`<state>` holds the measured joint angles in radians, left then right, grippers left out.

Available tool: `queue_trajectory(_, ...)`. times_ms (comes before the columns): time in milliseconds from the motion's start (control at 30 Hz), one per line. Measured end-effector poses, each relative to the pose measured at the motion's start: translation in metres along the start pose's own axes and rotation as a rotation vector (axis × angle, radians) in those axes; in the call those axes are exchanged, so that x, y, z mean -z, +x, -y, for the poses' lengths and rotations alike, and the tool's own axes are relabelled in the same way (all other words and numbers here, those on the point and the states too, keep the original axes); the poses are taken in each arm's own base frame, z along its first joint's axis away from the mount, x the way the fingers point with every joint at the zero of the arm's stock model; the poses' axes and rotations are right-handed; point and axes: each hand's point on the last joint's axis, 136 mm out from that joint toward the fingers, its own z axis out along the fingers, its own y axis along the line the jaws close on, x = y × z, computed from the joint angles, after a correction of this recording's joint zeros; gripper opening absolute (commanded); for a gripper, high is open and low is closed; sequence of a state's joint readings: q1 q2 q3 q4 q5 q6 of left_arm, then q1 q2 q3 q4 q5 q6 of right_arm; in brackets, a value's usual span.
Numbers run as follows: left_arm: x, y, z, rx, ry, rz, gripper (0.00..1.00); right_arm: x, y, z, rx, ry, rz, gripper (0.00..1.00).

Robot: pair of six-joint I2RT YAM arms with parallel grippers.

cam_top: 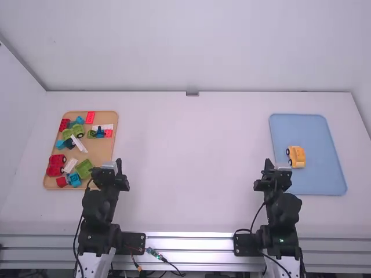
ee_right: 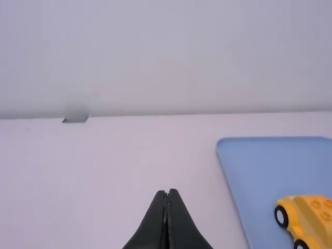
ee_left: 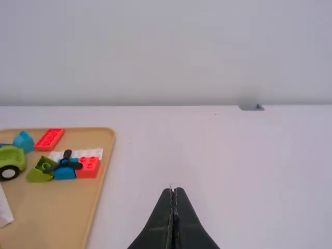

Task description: Assemble lego blocks to make yellow taxi

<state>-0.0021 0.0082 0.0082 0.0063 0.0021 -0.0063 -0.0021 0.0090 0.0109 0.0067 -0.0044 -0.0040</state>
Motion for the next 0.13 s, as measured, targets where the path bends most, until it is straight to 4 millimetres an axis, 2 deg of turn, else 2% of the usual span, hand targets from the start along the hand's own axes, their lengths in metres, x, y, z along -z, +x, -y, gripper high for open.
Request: queue_trajectory(133, 0.0, 0.0, 0.0, 0.0, 0.0, 0.0, 0.0, 0.0, 0.0, 0.0001, 0.002, 0.001, 0.0, 0.0)
